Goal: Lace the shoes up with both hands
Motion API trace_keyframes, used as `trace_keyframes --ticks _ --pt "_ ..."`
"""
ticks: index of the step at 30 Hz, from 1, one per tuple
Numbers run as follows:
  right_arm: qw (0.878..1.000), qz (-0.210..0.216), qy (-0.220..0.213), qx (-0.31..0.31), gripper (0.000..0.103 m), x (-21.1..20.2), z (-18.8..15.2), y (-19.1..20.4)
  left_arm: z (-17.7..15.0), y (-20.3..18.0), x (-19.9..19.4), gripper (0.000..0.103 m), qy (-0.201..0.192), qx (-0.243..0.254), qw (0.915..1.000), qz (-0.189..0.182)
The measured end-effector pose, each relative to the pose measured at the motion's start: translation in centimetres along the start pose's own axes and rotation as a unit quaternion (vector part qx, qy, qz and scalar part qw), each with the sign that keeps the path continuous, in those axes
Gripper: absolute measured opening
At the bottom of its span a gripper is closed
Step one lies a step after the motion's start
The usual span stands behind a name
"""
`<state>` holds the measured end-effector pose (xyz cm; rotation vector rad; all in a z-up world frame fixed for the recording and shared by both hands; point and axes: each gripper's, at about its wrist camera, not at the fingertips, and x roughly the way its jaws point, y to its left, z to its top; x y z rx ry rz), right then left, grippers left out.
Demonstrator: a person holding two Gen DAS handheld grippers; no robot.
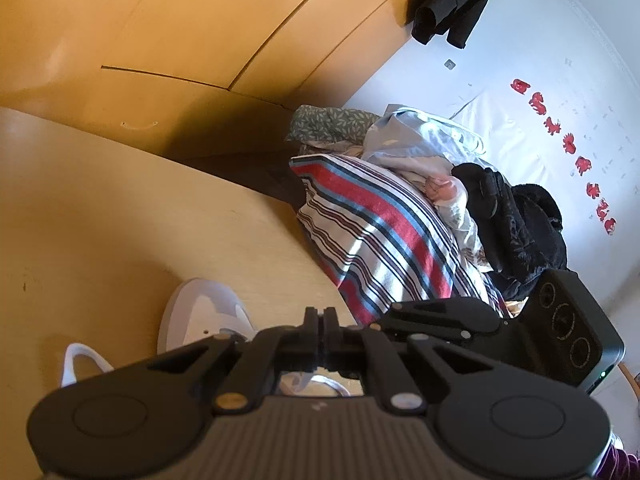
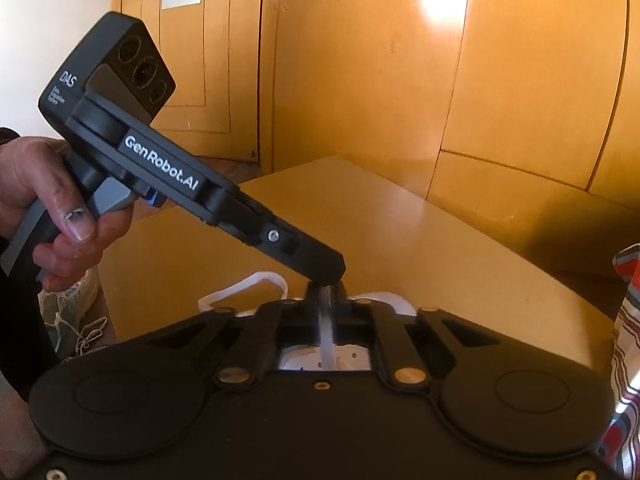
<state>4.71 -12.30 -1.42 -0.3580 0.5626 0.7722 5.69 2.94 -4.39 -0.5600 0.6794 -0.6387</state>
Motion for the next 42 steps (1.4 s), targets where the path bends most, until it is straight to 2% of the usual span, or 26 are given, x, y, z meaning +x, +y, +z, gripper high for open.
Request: trace_keyframes --ticks 1,3,5,7,8,11,12,13,15,17,18,21,27,28,34,38,42 --pt "1.000 -0.001 0.002 0.004 0.003 0.0 0.0 -0.2 0.2 0.0 -0.3 0.019 -0.005 -0.003 1.0000 0.005" --pt "1.000 -0.011 0.006 0.005 0.003 -0.2 0.0 -0.3 0.6 0.0 -1.1 0.032 -0.012 0.008 0.9997 0.018" --pt "1.000 -0.014 0.009 0.007 0.003 -0.3 0.0 -0.6 0.6 -1.1 -1.6 0.034 0.001 0.070 0.9963 0.049" --pt "1.000 -0.017 0.015 0.004 0.003 -0.1 0.1 -0.6 0.3 -2.3 -1.8 0.045 0.025 0.141 0.9863 0.081" --pt "1.000 -0.017 0.019 0.003 0.003 0.0 0.1 -0.6 -0.2 -2.8 -1.6 0.046 0.039 0.168 0.9807 0.091" --pt "0.999 -0.012 0.032 -0.001 0.003 0.7 0.4 -0.5 -1.8 -4.0 -0.3 0.047 0.079 0.230 0.9641 0.107" --pt "0.999 -0.010 0.038 -0.002 0.003 1.1 0.5 -0.5 -2.2 -4.4 0.1 0.047 0.087 0.251 0.9571 0.116" --pt "0.999 -0.005 0.043 -0.001 0.003 1.3 0.5 -0.4 -2.8 -5.0 0.8 0.046 0.097 0.280 0.9463 0.129" --pt "0.999 0.000 0.049 0.000 0.003 1.6 0.6 -0.4 -3.3 -5.4 1.3 0.045 0.108 0.308 0.9346 0.141" --pt "0.998 0.006 0.056 -0.001 0.003 1.9 0.6 -0.2 -3.8 -5.6 2.0 0.033 0.120 0.329 0.9233 0.158" --pt "0.998 0.013 0.062 -0.001 0.003 2.1 0.5 -0.1 -3.8 -5.4 2.0 0.023 0.122 0.329 0.9222 0.162" --pt "0.996 0.028 0.080 -0.004 0.003 2.8 0.3 0.2 -3.6 -5.1 1.6 0.019 0.120 0.328 0.9224 0.164" --pt "0.995 0.042 0.094 0.003 0.003 4.3 0.4 -0.3 -3.1 -4.5 0.6 0.018 0.111 0.306 0.9315 0.162" --pt "0.994 0.042 0.097 0.003 0.003 4.4 0.4 -0.2 -3.2 -4.5 0.6 0.014 0.107 0.305 0.9322 0.162" --pt "0.993 0.045 0.109 0.006 0.003 4.7 0.6 0.0 -2.9 -3.7 -0.2 0.012 0.091 0.265 0.9471 0.155" --pt "0.992 0.050 0.119 0.006 0.003 5.0 0.6 0.1 -2.4 -2.3 -0.6 0.011 0.082 0.206 0.9650 0.140" --pt "0.990 0.055 0.126 -0.003 0.003 5.5 0.7 0.3 -2.3 -1.4 -0.6 0.012 0.071 0.176 0.9717 0.140"
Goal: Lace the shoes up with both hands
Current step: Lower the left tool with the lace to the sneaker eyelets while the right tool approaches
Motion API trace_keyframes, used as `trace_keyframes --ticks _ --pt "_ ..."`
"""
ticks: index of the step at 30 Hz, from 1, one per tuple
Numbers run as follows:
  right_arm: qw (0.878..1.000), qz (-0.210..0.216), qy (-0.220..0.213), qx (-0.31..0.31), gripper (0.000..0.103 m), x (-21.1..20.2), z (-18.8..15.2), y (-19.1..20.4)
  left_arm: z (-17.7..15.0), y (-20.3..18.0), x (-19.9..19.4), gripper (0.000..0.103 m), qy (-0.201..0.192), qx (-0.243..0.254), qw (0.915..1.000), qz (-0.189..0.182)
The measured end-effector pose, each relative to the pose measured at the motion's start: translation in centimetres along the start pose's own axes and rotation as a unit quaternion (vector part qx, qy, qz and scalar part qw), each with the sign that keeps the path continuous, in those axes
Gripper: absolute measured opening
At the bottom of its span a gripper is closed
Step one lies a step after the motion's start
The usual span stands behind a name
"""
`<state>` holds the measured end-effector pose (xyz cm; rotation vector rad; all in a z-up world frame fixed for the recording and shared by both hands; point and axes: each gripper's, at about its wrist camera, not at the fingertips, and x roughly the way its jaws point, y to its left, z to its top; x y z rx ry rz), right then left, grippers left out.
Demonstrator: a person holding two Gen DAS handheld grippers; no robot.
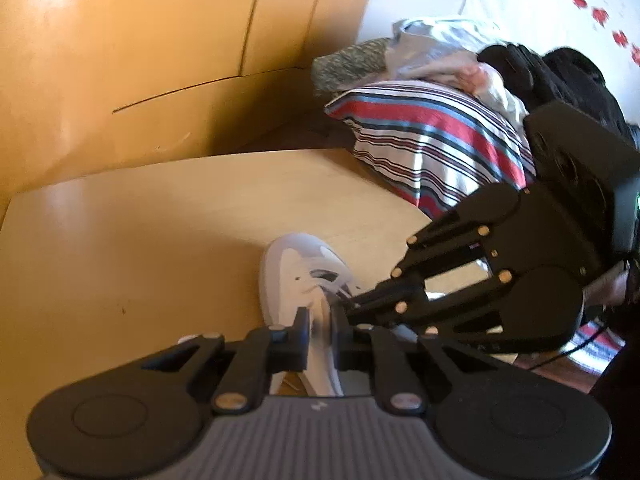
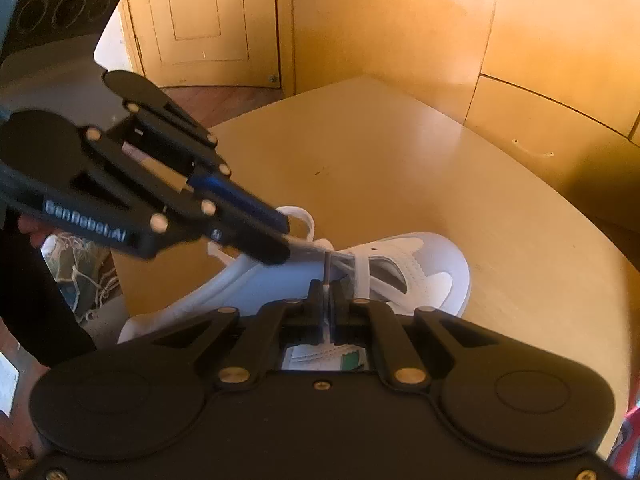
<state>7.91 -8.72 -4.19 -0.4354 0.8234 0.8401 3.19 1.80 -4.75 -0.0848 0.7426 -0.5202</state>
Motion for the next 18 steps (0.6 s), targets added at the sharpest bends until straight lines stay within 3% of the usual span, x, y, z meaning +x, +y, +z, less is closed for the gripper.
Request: trace_keyframes --ticks 6,18 --pt "1.000 0.012 0.014 -0.009 0.003 1.1 0.4 0.1 -0.2 1.0 0.3 0.011 -0.003 -0.035 0.9994 -0.007" --pt "1.000 0.014 0.023 -0.009 0.003 1.6 0.6 0.4 -0.2 0.2 0.1 0.011 -0.002 -0.001 1.0000 -0.003"
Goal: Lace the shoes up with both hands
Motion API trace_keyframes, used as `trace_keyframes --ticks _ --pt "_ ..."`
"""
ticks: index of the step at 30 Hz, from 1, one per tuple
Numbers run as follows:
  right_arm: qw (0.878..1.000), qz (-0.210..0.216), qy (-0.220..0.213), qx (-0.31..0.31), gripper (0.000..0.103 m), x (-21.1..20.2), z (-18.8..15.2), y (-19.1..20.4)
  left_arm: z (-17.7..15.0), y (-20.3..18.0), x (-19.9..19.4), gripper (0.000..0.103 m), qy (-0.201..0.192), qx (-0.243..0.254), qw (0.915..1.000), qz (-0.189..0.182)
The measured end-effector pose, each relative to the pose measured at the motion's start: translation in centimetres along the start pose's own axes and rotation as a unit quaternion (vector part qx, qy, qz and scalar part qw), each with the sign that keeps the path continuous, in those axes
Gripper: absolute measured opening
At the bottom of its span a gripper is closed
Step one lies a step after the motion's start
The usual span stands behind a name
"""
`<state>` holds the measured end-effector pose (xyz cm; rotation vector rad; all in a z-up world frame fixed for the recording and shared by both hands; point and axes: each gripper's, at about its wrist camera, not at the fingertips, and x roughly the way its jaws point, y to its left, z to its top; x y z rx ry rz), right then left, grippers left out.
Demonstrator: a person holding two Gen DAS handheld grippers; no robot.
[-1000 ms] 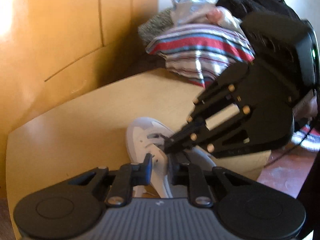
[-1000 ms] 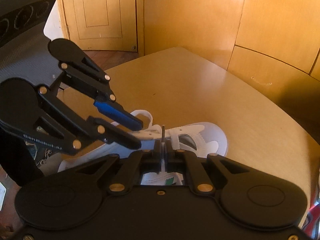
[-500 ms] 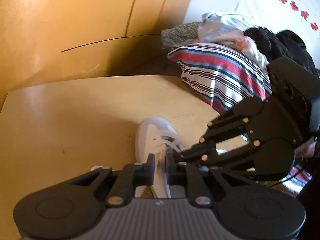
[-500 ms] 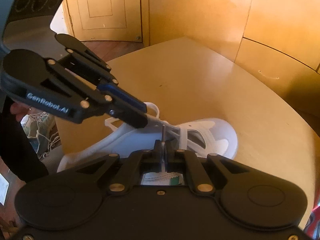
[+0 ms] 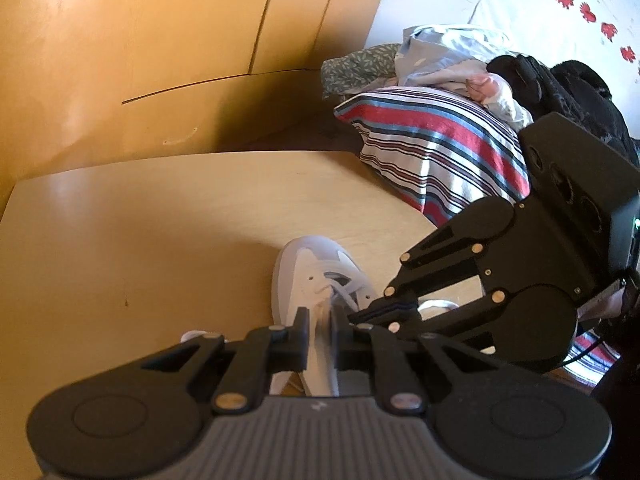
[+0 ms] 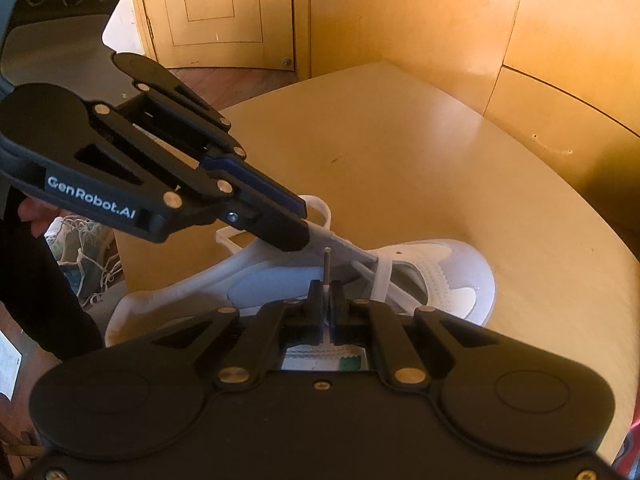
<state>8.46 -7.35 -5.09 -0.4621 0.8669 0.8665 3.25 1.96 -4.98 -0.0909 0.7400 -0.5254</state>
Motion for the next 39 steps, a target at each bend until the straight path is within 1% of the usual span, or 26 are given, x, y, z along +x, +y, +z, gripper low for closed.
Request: trace_keyframes --ticks 7,13,17,22,25,26,29,32,35,37,39 --pt "1.000 0.001 0.006 0.003 0.003 0.2 0.3 -0.1 -0.1 0.0 -0.1 0.011 0.002 0.012 0.9999 -0.001" --pt "1.000 0.003 0.003 0.010 0.003 -0.3 0.8 -0.6 -0.1 -0.5 -0.1 0.012 0.006 0.028 0.9996 -0.001" --pt "1.000 -0.001 -0.006 0.008 0.003 -0.8 1.2 -0.7 -0.1 -0.7 0.0 0.012 0.009 0.034 0.9994 -0.004" --pt "1.000 -0.005 -0.021 -0.009 0.003 -0.9 1.5 -0.5 0.0 -1.0 0.0 0.015 0.015 0.041 0.9990 -0.008" --pt "0.999 -0.007 -0.030 -0.011 0.003 -1.1 1.4 -0.6 0.4 -0.7 -0.8 0.015 0.015 0.034 0.9991 -0.021" --pt "0.999 -0.009 -0.030 -0.009 0.003 -1.1 1.4 -0.7 0.5 -0.7 -1.2 0.015 0.010 0.033 0.9992 -0.019" --pt "0.999 -0.010 -0.035 -0.004 0.003 -1.2 1.2 -0.8 1.1 0.1 -2.1 0.015 -0.014 0.013 0.9998 -0.010" --pt "0.999 -0.009 -0.037 -0.002 0.003 -1.3 1.3 -0.8 1.2 1.5 -1.8 0.015 -0.027 -0.037 0.9990 0.005" --pt "0.999 -0.009 -0.039 -0.001 0.003 -1.3 1.3 -1.0 0.7 1.8 -0.4 0.015 -0.014 -0.072 0.9973 -0.008" --pt "0.999 -0.008 -0.040 0.000 0.004 -1.2 1.5 -0.9 0.5 1.8 0.3 0.015 -0.008 -0.083 0.9964 -0.014" --pt "0.999 -0.008 -0.041 0.000 0.004 -0.7 1.0 -0.5 0.2 2.0 0.8 0.015 -0.006 -0.098 0.9950 -0.016"
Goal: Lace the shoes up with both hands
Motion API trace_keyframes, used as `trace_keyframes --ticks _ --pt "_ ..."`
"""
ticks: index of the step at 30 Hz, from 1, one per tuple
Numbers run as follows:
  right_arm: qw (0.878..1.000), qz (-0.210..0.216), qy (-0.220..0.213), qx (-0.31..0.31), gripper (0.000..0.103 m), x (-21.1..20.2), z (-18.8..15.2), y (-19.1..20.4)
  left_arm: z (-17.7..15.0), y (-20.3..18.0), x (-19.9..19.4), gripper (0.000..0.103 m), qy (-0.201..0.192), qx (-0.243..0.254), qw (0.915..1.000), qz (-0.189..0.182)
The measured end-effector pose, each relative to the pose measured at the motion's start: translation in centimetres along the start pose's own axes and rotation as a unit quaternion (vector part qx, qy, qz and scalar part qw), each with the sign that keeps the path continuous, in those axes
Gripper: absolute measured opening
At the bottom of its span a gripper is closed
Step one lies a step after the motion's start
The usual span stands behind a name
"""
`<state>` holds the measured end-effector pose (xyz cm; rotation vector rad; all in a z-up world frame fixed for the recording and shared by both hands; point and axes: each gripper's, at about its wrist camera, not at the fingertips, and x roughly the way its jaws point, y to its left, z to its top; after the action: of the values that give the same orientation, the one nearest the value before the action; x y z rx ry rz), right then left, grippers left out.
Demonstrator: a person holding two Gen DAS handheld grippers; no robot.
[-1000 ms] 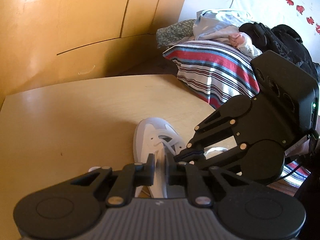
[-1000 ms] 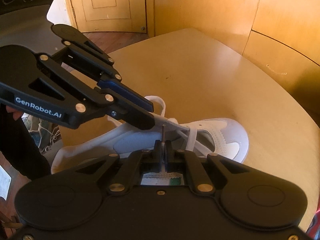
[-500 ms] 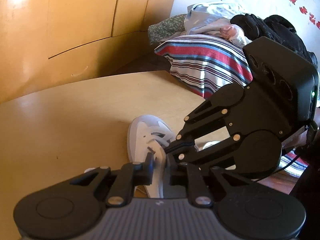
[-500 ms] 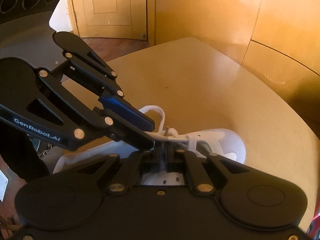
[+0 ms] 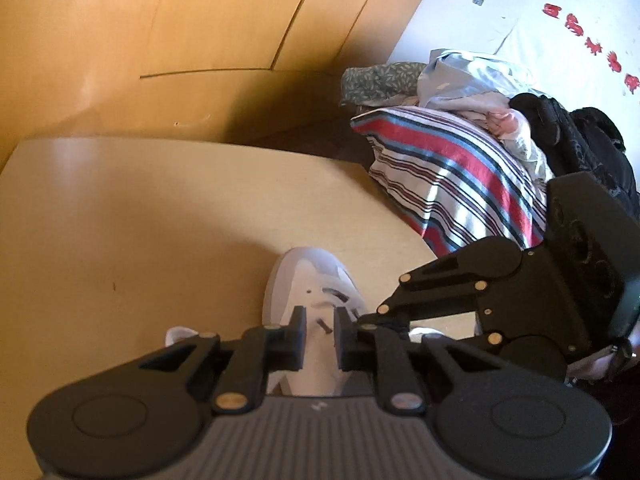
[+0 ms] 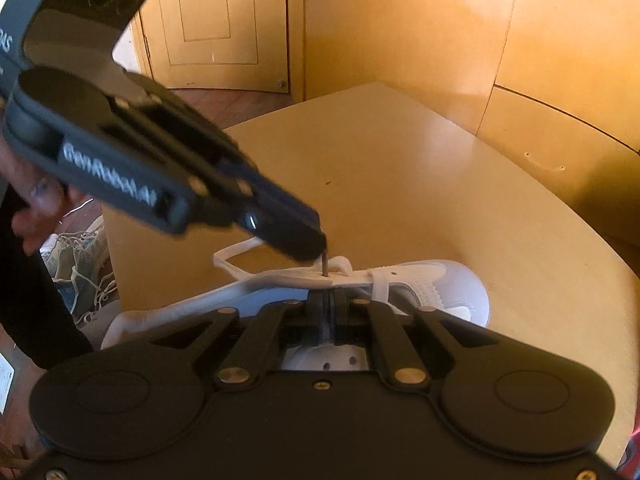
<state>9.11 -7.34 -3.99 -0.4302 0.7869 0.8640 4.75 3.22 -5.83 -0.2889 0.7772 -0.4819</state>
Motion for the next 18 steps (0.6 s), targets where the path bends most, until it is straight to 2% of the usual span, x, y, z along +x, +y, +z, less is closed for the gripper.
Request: trace_keyframes --ticks 5,8,10,12,13,14,16,18 --pt "1.000 -0.001 0.000 0.001 0.004 0.4 -0.1 0.3 -0.3 1.0 0.6 0.014 0.000 -0.049 0.9986 -0.018" --pt "1.000 0.000 -0.001 0.003 0.004 0.4 -0.1 0.2 -0.6 2.0 1.1 0.013 -0.001 -0.092 0.9950 -0.038" --pt "1.000 -0.001 -0.002 0.003 0.004 0.3 -0.2 0.1 -0.7 2.3 1.2 0.003 -0.002 -0.103 0.9932 -0.054" --pt "1.000 -0.002 -0.002 0.003 0.004 0.3 -0.2 0.2 -0.7 2.1 1.2 0.003 -0.005 -0.102 0.9932 -0.056" --pt "1.000 0.000 -0.002 0.005 0.007 0.3 -0.2 0.1 -0.6 1.7 0.9 0.002 -0.009 -0.092 0.9945 -0.049" --pt "1.000 0.001 -0.001 0.006 0.022 0.2 -0.2 0.0 -0.3 1.2 0.3 0.002 -0.019 -0.073 0.9965 -0.037" --pt "1.000 -0.012 0.000 0.008 0.046 -0.6 -0.2 0.1 0.3 0.6 -0.9 0.002 -0.040 -0.041 0.9982 -0.016" --pt "1.000 -0.025 -0.007 0.004 0.048 -1.6 -0.4 0.4 1.0 0.1 -2.7 0.002 -0.067 -0.001 0.9976 0.015"
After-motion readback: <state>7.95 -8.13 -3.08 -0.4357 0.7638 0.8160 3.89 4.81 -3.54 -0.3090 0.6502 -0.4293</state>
